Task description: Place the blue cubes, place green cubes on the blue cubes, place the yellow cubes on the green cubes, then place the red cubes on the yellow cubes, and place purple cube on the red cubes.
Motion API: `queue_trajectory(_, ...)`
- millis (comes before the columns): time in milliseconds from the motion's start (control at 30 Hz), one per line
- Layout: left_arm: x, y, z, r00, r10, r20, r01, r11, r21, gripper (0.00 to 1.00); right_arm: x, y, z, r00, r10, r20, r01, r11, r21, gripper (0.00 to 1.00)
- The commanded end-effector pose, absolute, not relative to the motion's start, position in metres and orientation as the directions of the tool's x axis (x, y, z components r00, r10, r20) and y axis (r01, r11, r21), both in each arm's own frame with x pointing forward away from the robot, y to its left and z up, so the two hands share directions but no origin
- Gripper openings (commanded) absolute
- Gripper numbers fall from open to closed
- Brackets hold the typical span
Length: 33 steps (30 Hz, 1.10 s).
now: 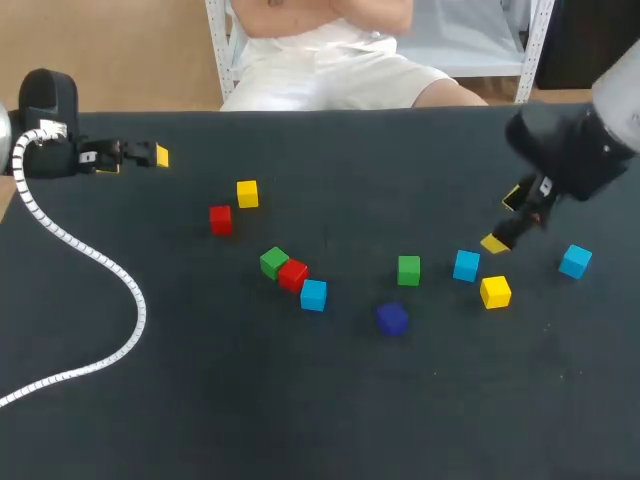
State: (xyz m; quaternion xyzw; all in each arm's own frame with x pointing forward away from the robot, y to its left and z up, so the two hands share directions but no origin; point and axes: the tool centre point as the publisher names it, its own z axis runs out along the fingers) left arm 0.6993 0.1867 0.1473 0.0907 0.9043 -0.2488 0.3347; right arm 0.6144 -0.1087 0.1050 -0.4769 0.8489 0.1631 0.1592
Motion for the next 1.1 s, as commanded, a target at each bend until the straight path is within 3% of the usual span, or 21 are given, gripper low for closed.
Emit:
queue_trajectory(33, 0.7, 0.185, 0.149, -0.764, -0.001, -0.645, 0.324, 0.864, -0.385, 1.0, 0.622, -0.108, 0.105, -0.494, -0.761, -0.421, -0.868, 0.46, 0.187, 1.0)
queue_trajectory(400, 0.7, 0.185, 0.149, -0.764, -0.001, -0.645, 0.324, 0.864, -0.385, 1.0, 0.622, -0.108, 0.105, -0.494, -0.761, -0.421, -0.868, 0.46, 0.187, 1.0)
queue_trajectory(700, 0.7, 0.185, 0.149, -0.764, -0.001, -0.645, 0.324, 0.864, -0.385, 1.0, 0.592, -0.068, 0.071, -0.268, -0.907, -0.325, -0.963, 0.253, 0.089, 1.0)
queue_trajectory(1100, 0.7, 0.185, 0.149, -0.764, -0.001, -0.645, 0.324, 0.864, -0.385, 1.0, 0.627, -0.088, 0.039, -0.248, -0.909, -0.336, -0.969, 0.236, 0.077, 1.0)
